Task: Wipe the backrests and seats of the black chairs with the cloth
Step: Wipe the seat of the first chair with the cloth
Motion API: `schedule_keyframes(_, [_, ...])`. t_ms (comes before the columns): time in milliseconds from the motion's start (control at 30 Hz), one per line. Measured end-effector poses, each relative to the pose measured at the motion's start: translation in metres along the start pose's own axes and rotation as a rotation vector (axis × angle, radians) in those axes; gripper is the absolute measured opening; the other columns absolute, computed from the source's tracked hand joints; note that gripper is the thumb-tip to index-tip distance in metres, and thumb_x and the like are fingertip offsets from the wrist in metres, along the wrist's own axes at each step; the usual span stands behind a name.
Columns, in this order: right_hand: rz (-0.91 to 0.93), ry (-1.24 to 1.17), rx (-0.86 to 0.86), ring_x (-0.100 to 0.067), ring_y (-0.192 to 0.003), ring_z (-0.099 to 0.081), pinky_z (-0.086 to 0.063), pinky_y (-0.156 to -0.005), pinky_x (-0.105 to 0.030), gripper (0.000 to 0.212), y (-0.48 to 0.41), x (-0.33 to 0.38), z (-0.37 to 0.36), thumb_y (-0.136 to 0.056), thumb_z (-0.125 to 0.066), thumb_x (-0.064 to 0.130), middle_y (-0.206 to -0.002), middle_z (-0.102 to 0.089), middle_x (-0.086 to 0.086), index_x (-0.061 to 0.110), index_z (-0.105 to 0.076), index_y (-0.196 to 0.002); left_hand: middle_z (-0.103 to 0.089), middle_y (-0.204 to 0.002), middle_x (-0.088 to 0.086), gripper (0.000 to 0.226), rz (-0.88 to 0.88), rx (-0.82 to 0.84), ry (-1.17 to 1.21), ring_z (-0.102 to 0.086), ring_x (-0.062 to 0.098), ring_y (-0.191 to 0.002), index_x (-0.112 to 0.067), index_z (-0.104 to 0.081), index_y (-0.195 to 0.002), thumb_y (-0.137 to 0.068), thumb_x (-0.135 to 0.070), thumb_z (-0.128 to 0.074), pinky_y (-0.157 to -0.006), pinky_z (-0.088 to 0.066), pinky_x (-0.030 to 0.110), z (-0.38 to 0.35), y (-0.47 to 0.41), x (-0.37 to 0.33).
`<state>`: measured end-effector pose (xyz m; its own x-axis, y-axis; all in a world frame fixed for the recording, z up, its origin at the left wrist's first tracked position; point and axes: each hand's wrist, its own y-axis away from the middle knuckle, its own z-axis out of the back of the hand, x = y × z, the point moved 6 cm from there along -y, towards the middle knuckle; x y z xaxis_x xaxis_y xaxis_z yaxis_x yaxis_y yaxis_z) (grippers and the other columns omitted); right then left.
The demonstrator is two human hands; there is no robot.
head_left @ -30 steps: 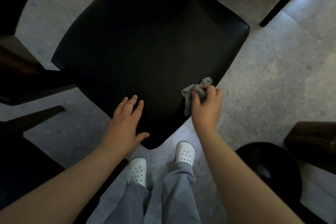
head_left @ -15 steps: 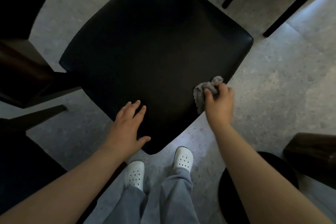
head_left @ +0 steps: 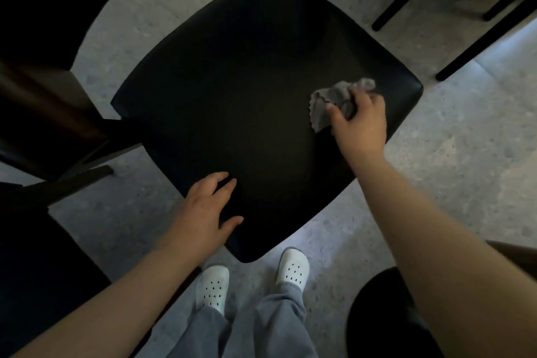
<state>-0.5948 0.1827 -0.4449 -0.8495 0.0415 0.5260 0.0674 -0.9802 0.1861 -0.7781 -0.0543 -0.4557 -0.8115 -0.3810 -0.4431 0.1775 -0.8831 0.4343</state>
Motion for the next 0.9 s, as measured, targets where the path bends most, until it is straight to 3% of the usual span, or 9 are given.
schedule_keyframes(67, [0.004,0.179,0.004,-0.023,-0.123,-0.045,-0.039,-0.101,-0.038,0.056,-0.017,0.006,-0.013,-0.092,-0.06,0.044,-0.14,-0.041,-0.005,0.022,-0.046,-0.141,-0.033,-0.152,0.003,0.073,0.002,-0.016,0.019,-0.029,0.022,-0.14,-0.015,-0.04,-0.148,-0.085,-0.033,-0.073,-0.113,-0.021,0.028,-0.001,-0.001,0.001])
schedule_keyframes(167, [-0.002,0.22,-0.073,-0.025,-0.119,-0.05,-0.04,-0.103,-0.045,0.046,-0.014,0.014,-0.027,-0.092,-0.059,0.038,-0.133,-0.048,-0.005,0.023,-0.053,-0.135,-0.036,-0.149,0.002,0.072,0.008,-0.043,0.048,-0.032,0.021,-0.139,-0.015,-0.041,-0.147,-0.085,-0.033,-0.072,-0.112,-0.021,0.026,0.001,-0.004,0.002])
schedule_keyframes(267, [0.147,0.118,0.047,-0.016,-0.107,-0.056,-0.048,-0.093,-0.036,0.035,0.014,0.032,-0.048,-0.093,-0.059,0.034,-0.126,-0.051,0.0,0.026,-0.057,-0.127,-0.04,-0.146,0.001,0.067,0.009,-0.054,0.103,-0.036,0.019,-0.136,-0.014,-0.045,-0.145,-0.085,-0.03,-0.072,-0.11,-0.025,0.025,0.004,-0.003,0.004])
schedule_keyframes(333, [0.297,0.09,0.181,-0.011,-0.098,-0.056,-0.045,-0.079,-0.026,0.032,0.052,0.044,-0.064,-0.094,-0.059,0.034,-0.121,-0.051,0.003,0.028,-0.058,-0.125,-0.044,-0.142,0.0,0.061,0.015,-0.084,0.135,-0.042,0.018,-0.132,-0.013,-0.05,-0.141,-0.086,-0.028,-0.071,-0.108,-0.031,0.028,0.008,0.001,0.009])
schedule_keyframes(433, [0.433,0.021,0.359,-0.011,-0.093,-0.057,-0.042,-0.073,-0.025,0.033,0.112,0.05,-0.079,-0.092,-0.062,0.037,-0.113,-0.054,0.005,0.028,-0.063,-0.123,-0.049,-0.135,0.002,0.054,0.068,-0.143,0.132,-0.048,0.019,-0.124,-0.01,-0.055,-0.136,-0.087,-0.025,-0.07,-0.103,-0.042,0.035,0.014,0.013,0.02])
schedule_keyframes(500, [0.401,-0.025,0.367,-0.011,-0.092,-0.058,-0.048,-0.076,-0.028,0.033,0.122,0.047,-0.075,-0.09,-0.064,0.037,-0.112,-0.056,0.004,0.027,-0.066,-0.121,-0.05,-0.132,0.003,0.052,0.114,-0.158,0.129,-0.049,0.02,-0.122,-0.008,-0.055,-0.135,-0.087,-0.024,-0.07,-0.103,-0.043,0.035,0.015,0.021,0.029])
schedule_keyframes(667, [0.021,0.02,-0.013,-0.006,-0.098,-0.05,-0.037,-0.082,-0.024,0.034,0.052,0.029,-0.026,-0.094,-0.061,0.035,-0.124,-0.053,0.001,0.027,-0.062,-0.126,-0.051,-0.131,0.004,0.052,0.142,-0.147,0.12,-0.047,0.019,-0.122,-0.01,-0.054,-0.136,-0.088,-0.026,-0.068,-0.101,-0.033,0.026,0.011,0.035,0.044])
schedule_keyframes(733, [-0.047,0.051,0.002,-0.006,-0.099,-0.049,-0.04,-0.086,-0.027,0.036,0.042,0.031,-0.033,-0.094,-0.06,0.036,-0.128,-0.051,0.001,0.026,-0.057,-0.129,-0.051,-0.132,0.004,0.053,0.153,-0.131,0.133,-0.046,0.019,-0.123,-0.011,-0.052,-0.138,-0.09,-0.028,-0.067,-0.102,-0.033,0.025,0.009,0.038,0.05])
schedule_keyframes(900, [0.199,0.106,0.201,-0.003,-0.08,-0.044,-0.035,-0.065,-0.019,0.029,0.132,0.061,-0.094,-0.096,-0.056,0.036,-0.121,-0.05,0.001,0.025,-0.054,-0.122,-0.05,-0.131,0.006,0.055,0.191,-0.099,0.186,-0.048,0.02,-0.12,-0.009,-0.05,-0.139,-0.09,-0.026,-0.067,-0.099,-0.032,0.023,0.006,0.049,0.064])
